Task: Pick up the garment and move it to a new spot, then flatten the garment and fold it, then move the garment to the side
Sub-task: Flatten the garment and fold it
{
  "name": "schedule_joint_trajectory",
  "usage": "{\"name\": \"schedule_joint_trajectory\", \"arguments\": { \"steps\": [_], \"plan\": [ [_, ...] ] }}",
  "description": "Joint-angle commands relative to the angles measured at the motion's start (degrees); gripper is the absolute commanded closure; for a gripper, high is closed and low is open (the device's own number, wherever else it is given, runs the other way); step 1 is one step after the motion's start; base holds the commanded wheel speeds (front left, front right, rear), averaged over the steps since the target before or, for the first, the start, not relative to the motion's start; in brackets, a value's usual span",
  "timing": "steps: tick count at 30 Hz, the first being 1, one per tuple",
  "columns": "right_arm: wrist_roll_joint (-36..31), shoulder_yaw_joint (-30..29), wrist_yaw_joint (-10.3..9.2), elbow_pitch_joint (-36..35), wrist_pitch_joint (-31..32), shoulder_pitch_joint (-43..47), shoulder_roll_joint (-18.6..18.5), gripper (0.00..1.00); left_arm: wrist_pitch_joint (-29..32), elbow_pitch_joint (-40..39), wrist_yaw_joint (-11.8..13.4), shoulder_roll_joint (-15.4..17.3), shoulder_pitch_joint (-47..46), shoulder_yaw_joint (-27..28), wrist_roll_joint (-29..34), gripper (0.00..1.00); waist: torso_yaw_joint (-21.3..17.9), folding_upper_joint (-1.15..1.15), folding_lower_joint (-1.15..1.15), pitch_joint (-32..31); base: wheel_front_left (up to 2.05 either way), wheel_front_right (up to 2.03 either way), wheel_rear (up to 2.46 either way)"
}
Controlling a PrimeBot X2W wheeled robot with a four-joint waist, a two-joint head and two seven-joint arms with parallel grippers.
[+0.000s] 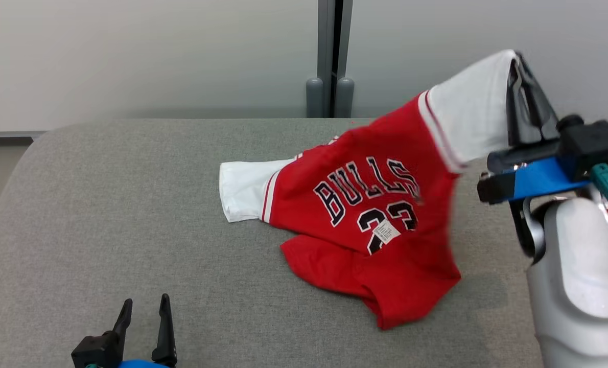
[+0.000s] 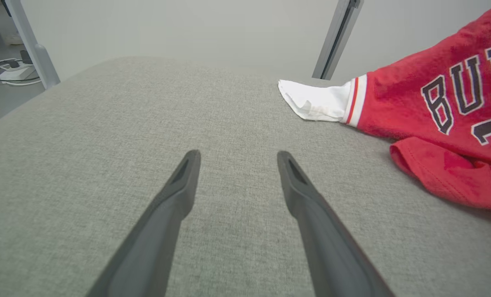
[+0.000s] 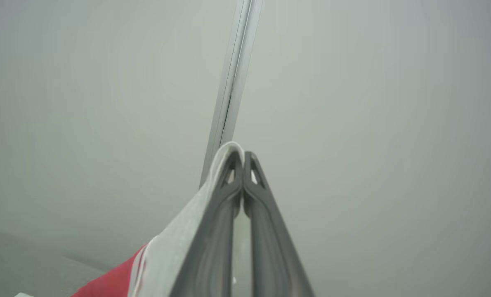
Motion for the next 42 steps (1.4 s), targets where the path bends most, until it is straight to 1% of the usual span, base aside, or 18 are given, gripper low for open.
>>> {"name": "schedule_joint_trajectory", "arguments": {
  "steps": [1, 5, 9, 14, 17, 21, 25, 29, 33, 34, 37, 38, 39, 40, 42],
  "plan": [
    [-1.0, 0.5, 0.01, -1.0, -0.2, -3.5, -0.1, 1.00, -0.1, 0.1, -0.1, -0.1, 0.3, -0.3, 0.1, 0.00, -0.6, -0.01, 0.00, -0.9, 0.00, 0.00, 0.00],
    [-2.2, 2.8, 0.01, -0.7, -0.2, -9.2, -0.1, 1.00, -0.1, 0.4, -0.1, -0.2, 0.8, -0.9, -0.6, 0.00, -0.6, -0.01, 0.00, -2.0, 0.00, 0.00, 0.00],
    [-2.2, 8.7, 0.02, 1.9, -0.2, -14.0, -0.1, 1.00, -0.1, 0.7, 0.1, -0.2, 1.2, -2.4, -1.4, 0.00, 0.6, -0.01, 0.00, -2.3, 0.00, 0.00, 0.00],
    [-0.2, 16.1, 0.00, 6.5, -0.2, -22.1, -0.2, 1.00, -0.1, 1.5, 0.1, -0.2, 0.6, -5.2, -2.0, 0.00, 4.4, -0.01, 0.00, -2.1, 0.00, 0.00, 0.00],
    [1.4, 17.1, 0.00, 9.2, -0.2, -28.2, -0.1, 1.00, -0.1, 1.9, 0.2, -0.2, 0.3, -6.6, -2.5, 0.00, 7.2, -0.01, 0.00, -2.2, 0.00, 0.00, 0.00],
    [3.0, 14.0, 0.01, 13.4, -0.2, -34.2, -0.2, 1.00, -0.1, 2.4, 0.5, -0.2, 1.0, -7.6, -2.7, 0.00, 9.9, -0.01, 0.00, -2.9, 0.00, 0.00, 0.00],
    [0.8, 9.4, 0.01, 17.0, -0.2, -35.6, -0.2, 1.00, -0.1, 2.2, 1.1, -0.2, 1.9, -7.2, -3.0, 0.00, 9.7, -0.01, 0.00, -3.6, 0.00, 0.00, 0.00],
    [-5.1, 3.2, 0.01, 20.6, -0.2, -29.7, -0.2, 1.00, -0.1, 1.3, 1.4, -0.2, 2.1, -6.7, -3.5, 0.00, 6.9, -0.01, 0.00, -3.2, 0.00, 0.00, 0.00],
    [-13.3, -5.7, 0.00, 22.2, -0.2, -20.7, -0.4, 1.00, -0.1, -0.1, 1.2, -0.2, 0.7, -6.2, -3.0, 0.00, 3.3, -0.01, 0.00, -1.6, 0.00, 0.00, 0.00],
    [-13.3, -5.7, 0.00, 22.2, -0.2, -20.7, -0.4, 1.00, -0.1, -0.1, 1.2, -0.2, 0.7, -6.2, -3.0, 0.00, 3.3, -0.01, 0.00, -1.6, 0.00, 0.00, 0.00],
    [-18.5, -12.1, 0.01, 24.3, 0.4, -11.8, -0.3, 1.00, -0.1, -0.9, 0.8, -0.2, -0.6, -5.8, -2.2, 0.00, 1.0, -0.01, 0.00, 0.1, 0.00, 0.00, 0.00],
    [-19.2, -13.4, 0.01, 24.9, 0.4, -9.9, -0.1, 0.83, -0.1, -1.1, 0.7, -0.2, -1.0, -5.6, -1.9, 0.00, 0.4, -0.01, 0.00, 0.7, 0.00, 0.00, 0.00],
    [-20.1, -14.6, 0.01, 25.4, 0.3, -7.9, 0.0, 0.16, -0.1, -1.3, 0.5, -0.2, -1.6, -5.6, -1.8, 0.00, -0.1, -0.01, 0.00, 1.2, 0.00, 0.00, 0.00],
    [-20.3, -15.7, 0.01, 25.7, 0.1, -6.2, 0.1, 0.00, -0.1, -1.6, 0.4, -0.2, -2.1, -5.5, -1.4, 0.00, -0.8, -0.01, 0.00, 1.6, 0.00, 0.00, 0.00],
    [-18.3, -16.2, 0.01, 26.6, 0.0, -3.0, -0.2, 0.00, -0.1, -1.9, 0.2, -0.2, -2.9, -5.7, -1.2, 0.00, -1.8, -0.01, 0.00, 2.3, 0.00, 0.00, 0.00]
  ]
}}
